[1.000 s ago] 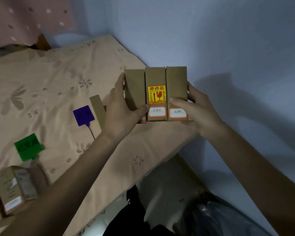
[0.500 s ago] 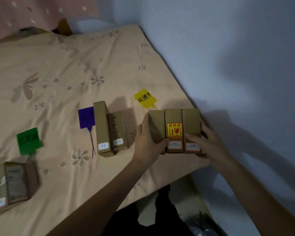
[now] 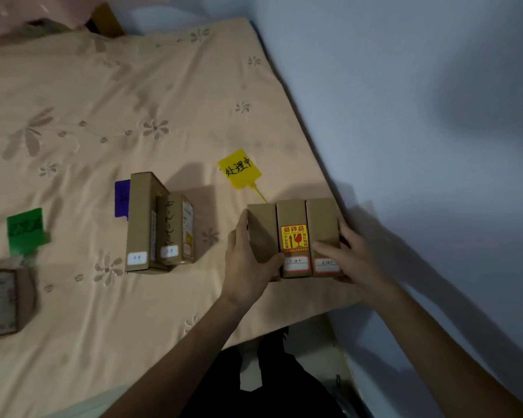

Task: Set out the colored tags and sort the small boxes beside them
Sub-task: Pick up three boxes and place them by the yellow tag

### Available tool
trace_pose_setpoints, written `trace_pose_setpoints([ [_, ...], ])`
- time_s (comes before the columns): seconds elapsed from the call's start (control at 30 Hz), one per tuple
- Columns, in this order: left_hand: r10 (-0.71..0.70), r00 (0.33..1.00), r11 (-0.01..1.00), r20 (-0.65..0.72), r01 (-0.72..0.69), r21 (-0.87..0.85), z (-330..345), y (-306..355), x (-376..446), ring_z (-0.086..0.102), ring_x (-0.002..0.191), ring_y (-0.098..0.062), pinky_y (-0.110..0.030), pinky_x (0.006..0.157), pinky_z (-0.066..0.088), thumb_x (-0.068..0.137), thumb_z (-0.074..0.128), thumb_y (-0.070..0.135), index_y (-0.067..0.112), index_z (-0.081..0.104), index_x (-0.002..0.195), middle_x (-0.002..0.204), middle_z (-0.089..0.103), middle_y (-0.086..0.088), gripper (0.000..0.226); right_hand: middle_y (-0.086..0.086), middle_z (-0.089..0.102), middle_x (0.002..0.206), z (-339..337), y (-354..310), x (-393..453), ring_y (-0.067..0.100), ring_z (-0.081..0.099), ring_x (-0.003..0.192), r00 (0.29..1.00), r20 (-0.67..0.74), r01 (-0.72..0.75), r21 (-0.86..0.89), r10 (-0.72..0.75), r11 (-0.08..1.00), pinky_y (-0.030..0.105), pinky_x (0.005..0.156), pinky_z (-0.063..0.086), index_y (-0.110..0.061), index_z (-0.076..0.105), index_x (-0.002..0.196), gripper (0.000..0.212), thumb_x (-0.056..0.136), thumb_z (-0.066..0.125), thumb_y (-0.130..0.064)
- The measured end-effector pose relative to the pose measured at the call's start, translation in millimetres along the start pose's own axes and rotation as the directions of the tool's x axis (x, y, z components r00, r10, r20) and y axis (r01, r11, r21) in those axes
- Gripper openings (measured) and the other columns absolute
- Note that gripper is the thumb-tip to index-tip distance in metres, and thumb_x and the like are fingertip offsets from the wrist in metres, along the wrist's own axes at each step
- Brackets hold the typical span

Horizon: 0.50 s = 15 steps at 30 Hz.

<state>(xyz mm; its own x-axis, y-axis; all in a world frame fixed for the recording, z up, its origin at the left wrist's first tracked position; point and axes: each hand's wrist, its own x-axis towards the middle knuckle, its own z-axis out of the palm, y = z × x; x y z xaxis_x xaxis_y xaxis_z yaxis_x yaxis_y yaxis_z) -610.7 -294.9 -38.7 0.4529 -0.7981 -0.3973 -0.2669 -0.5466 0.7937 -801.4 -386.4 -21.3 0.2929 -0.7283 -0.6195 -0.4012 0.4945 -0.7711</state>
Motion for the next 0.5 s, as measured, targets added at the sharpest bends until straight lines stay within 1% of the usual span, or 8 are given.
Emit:
trace_pose_setpoints([
  [0.07, -0.003, 1.0, 1.0, -0.003, 0.003, 0.001, 5, -1, 0, 0.044, 0.143, -0.022, -0.049, 0.115, 0.048, 0.081, 0.088, 0.028, 0.028, 0.017, 0.168, 0.158, 0.041, -0.003, 0.112, -0.022, 0.077, 0.115, -3, 3, 2, 0.006, 0.077, 0.103, 1.0, -0.007, -0.009, -0.008, 0.009, 1.0, 0.015, 0.067, 0.06, -0.064, 0.059, 0.117, 0.049, 0.098, 0.076, -0.021],
  [0.17, -0.027, 1.0, 1.0, 0.003, 0.027, 0.006, 14, -5, 0, 0.046, 0.142, -0.025, -0.052, 0.112, 0.05, 0.077, 0.086, 0.033, 0.032, 0.015, 0.167, 0.158, 0.04, -0.003, 0.115, -0.02, 0.075, 0.119, -7, 14, 6, 0.007, 0.074, 0.107, 1.0, -0.011, -0.018, -0.029, 0.018, 0.999, 0.021, 0.078, 0.059, -0.065, 0.056, 0.118, 0.049, 0.1, 0.075, -0.024],
  [0.2, -0.04, 0.999, 0.999, 0.006, 0.04, 0.009, 18, -8, -1, 0.045, 0.142, -0.026, -0.053, 0.113, 0.049, 0.076, 0.085, 0.035, 0.033, 0.014, 0.167, 0.157, 0.04, -0.003, 0.116, -0.02, 0.075, 0.118, -7, 16, 6, 0.005, 0.073, 0.106, 1.0, -0.009, -0.02, -0.037, 0.02, 0.999, 0.02, 0.078, 0.058, -0.063, 0.057, 0.118, 0.046, 0.101, 0.074, -0.023],
  [0.27, -0.066, 0.998, 0.997, 0.017, 0.065, 0.027, 27, -14, -3, 0.044, 0.143, -0.028, -0.053, 0.115, 0.046, 0.076, 0.086, 0.032, 0.031, 0.013, 0.168, 0.157, 0.04, -0.006, 0.116, -0.019, 0.074, 0.116, -8, 26, 9, 0.001, 0.071, 0.102, 1.0, -0.002, -0.03, -0.049, 0.03, 0.998, 0.011, 0.069, 0.057, -0.051, 0.062, 0.123, 0.038, 0.102, 0.071, -0.02],
  [0.3, -0.08, 0.997, 0.996, 0.019, 0.079, 0.039, 32, -19, -4, 0.044, 0.143, -0.03, -0.052, 0.116, 0.045, 0.078, 0.086, 0.031, 0.029, 0.013, 0.168, 0.157, 0.04, -0.008, 0.116, -0.018, 0.074, 0.116, -8, 33, 10, 0.0, 0.07, 0.103, 0.999, 0.0, -0.036, -0.054, 0.036, 0.998, 0.008, 0.068, 0.056, -0.043, 0.064, 0.129, 0.036, 0.103, 0.07, -0.019],
  [0.33, -0.09, 0.996, 0.995, 0.015, 0.089, 0.049, 36, -23, -6, 0.045, 0.143, -0.031, -0.052, 0.116, 0.045, 0.078, 0.087, 0.032, 0.028, 0.014, 0.167, 0.157, 0.04, -0.009, 0.116, -0.016, 0.074, 0.118, -7, 39, 11, 0.001, 0.07, 0.108, 0.999, 0.001, -0.036, -0.07, 0.036, 0.997, 0.009, 0.073, 0.058, -0.037, 0.064, 0.134, 0.037, 0.103, 0.07, -0.019],
  [0.43, -0.093, 0.996, 0.993, -0.02, 0.094, 0.068, 42, -32, -8, 0.046, 0.143, -0.032, -0.053, 0.114, 0.046, 0.077, 0.089, 0.039, 0.026, 0.017, 0.166, 0.157, 0.041, -0.01, 0.115, -0.016, 0.074, 0.126, -3, 53, 13, 0.004, 0.07, 0.117, 1.0, -0.017, -0.011, -0.126, 0.009, 0.992, 0.028, 0.098, 0.06, -0.039, 0.062, 0.142, 0.044, 0.101, 0.073, -0.026],
  [0.5, -0.087, 0.996, 0.994, -0.032, 0.089, 0.064, 42, -36, -8, 0.045, 0.144, -0.03, -0.052, 0.114, 0.046, 0.076, 0.09, 0.038, 0.024, 0.02, 0.165, 0.156, 0.042, -0.01, 0.114, -0.017, 0.075, 0.127, -2, 57, 15, 0.003, 0.071, 0.116, 1.0, -0.026, -0.011, -0.148, 0.007, 0.989, 0.035, 0.102, 0.059, -0.038, 0.061, 0.146, 0.048, 0.1, 0.074, -0.031],
])
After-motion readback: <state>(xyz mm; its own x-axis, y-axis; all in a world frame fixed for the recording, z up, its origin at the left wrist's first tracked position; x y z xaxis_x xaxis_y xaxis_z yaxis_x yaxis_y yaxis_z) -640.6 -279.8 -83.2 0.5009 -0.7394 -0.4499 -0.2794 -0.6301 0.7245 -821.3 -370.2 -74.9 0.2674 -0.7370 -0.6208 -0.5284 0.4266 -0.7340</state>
